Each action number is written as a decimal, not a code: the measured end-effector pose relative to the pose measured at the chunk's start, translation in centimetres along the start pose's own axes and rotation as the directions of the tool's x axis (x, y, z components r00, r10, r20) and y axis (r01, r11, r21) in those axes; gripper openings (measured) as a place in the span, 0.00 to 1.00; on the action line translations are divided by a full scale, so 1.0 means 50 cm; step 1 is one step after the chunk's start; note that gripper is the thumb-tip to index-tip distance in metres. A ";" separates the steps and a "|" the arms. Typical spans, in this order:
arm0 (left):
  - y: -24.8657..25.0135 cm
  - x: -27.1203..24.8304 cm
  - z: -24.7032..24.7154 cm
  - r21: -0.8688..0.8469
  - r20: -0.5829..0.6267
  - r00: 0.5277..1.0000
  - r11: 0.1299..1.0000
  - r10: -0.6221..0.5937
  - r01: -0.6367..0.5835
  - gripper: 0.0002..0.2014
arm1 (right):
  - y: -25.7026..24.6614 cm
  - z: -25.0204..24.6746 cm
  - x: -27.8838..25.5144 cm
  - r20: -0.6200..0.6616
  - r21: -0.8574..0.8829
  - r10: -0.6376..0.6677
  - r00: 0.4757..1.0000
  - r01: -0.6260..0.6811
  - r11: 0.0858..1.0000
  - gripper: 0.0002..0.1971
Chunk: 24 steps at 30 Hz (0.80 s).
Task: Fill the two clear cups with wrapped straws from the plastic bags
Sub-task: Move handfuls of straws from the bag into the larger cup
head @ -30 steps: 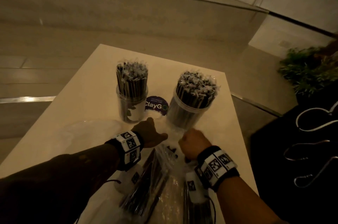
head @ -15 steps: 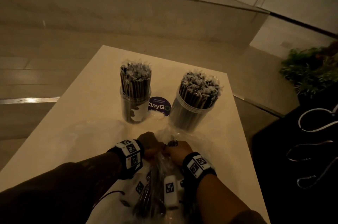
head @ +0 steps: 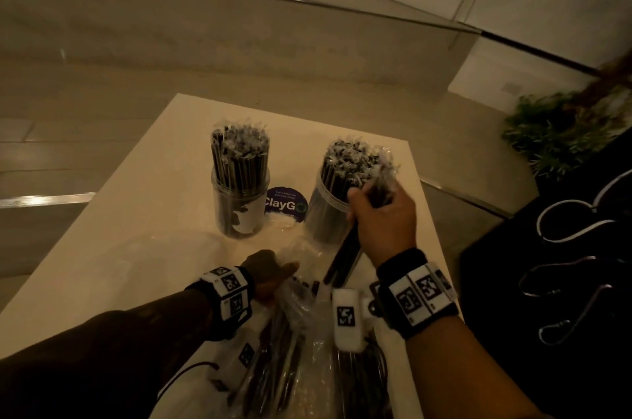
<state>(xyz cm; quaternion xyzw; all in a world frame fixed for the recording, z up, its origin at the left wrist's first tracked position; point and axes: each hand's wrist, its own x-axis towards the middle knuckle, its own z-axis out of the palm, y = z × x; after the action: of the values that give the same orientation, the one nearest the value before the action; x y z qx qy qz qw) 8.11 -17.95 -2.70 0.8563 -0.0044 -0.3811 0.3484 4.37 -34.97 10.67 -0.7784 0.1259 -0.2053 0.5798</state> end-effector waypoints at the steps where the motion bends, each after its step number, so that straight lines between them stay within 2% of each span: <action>1: 0.008 -0.006 -0.010 0.050 -0.058 0.998 0.999 0.021 -0.019 0.31 | -0.020 -0.013 0.011 -0.030 0.035 -0.051 0.998 0.052 0.998 0.11; 2: 0.021 -0.018 -0.024 0.131 -0.161 0.983 0.989 0.091 -0.070 0.32 | -0.037 -0.025 0.019 -0.060 0.077 -0.083 0.995 0.087 0.993 0.12; 3: 0.034 -0.028 -0.037 0.203 -0.267 0.943 0.968 0.200 -0.148 0.31 | -0.047 -0.033 0.024 -0.082 0.124 -0.091 0.992 0.101 0.987 0.13; 4: 0.054 -0.047 -0.049 0.221 -0.329 0.884 0.937 0.332 -0.270 0.28 | -0.051 -0.036 0.028 -0.096 0.180 -0.078 0.992 0.094 0.979 0.13; 5: 0.074 -0.063 -0.057 0.215 -0.318 0.826 0.884 0.465 -0.415 0.26 | -0.051 -0.032 0.028 -0.096 0.239 -0.050 0.994 0.072 0.968 0.13; 7: 0.133 -0.105 -0.056 0.145 -0.133 0.743 0.755 0.655 -0.640 0.32 | -0.044 -0.015 0.016 -0.078 0.308 0.011 0.997 0.013 0.951 0.13; 8: 0.162 -0.118 -0.047 0.106 -0.034 0.726 0.724 0.687 -0.681 0.35 | -0.038 -0.003 0.012 -0.067 0.315 0.038 0.997 -0.015 0.949 0.12; 9: 0.184 -0.121 -0.034 0.083 0.023 0.706 0.703 0.708 -0.707 0.33 | -0.032 0.007 0.007 -0.041 0.305 0.060 0.997 -0.045 0.951 0.10; 11: 0.206 -0.112 -0.022 0.057 0.003 0.734 0.732 0.680 -0.679 0.17 | -0.025 0.012 0.004 0.019 0.251 0.080 0.997 -0.082 0.965 0.05; 12: 0.207 -0.106 -0.023 0.028 -0.034 0.770 0.771 0.637 -0.637 0.13 | -0.026 0.004 0.010 0.022 0.239 0.077 0.997 -0.080 0.968 0.07; 14: 0.203 -0.099 -0.028 0.049 -0.074 0.825 0.828 0.561 -0.558 0.16 | -0.038 -0.033 0.034 -0.067 0.198 0.038 0.997 -0.024 0.980 0.16; 16: 0.201 -0.099 -0.027 0.096 -0.070 0.822 0.824 0.565 -0.559 0.18 | -0.060 -0.077 0.053 -0.153 0.056 -0.105 0.983 0.115 0.992 0.22; 17: 0.204 -0.102 -0.026 0.098 -0.066 0.821 0.823 0.567 -0.560 0.18 | -0.065 -0.088 0.058 -0.118 -0.025 -0.178 0.977 0.176 0.984 0.23; 18: 0.208 -0.103 -0.024 0.094 -0.064 0.821 0.822 0.568 -0.561 0.18 | -0.067 -0.090 0.058 -0.026 -0.094 -0.222 0.975 0.219 0.971 0.26; 20: 0.217 -0.105 -0.022 0.109 -0.055 0.811 0.811 0.582 -0.574 0.15 | -0.059 -0.079 0.047 0.217 -0.200 -0.223 0.950 0.267 0.943 0.29; 21: 0.220 -0.104 -0.020 0.133 -0.051 0.806 0.804 0.590 -0.580 0.15 | -0.050 -0.073 0.042 0.299 -0.224 -0.217 0.929 0.289 0.931 0.29; 22: 0.220 -0.100 -0.018 0.140 -0.048 0.805 0.802 0.591 -0.580 0.15 | -0.048 -0.071 0.038 0.318 -0.224 -0.224 0.921 0.302 0.927 0.28; 24: 0.220 -0.099 -0.016 0.115 -0.044 0.812 0.810 0.582 -0.575 0.19 | -0.044 -0.076 0.039 0.234 -0.172 -0.254 0.939 0.297 0.939 0.28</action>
<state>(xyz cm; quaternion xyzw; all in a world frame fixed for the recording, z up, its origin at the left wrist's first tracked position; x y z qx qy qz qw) 7.95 -24.46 7.50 0.8441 -0.2696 -0.2232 0.4062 4.24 -38.39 14.03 -0.8609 -0.0258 -0.1879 0.4721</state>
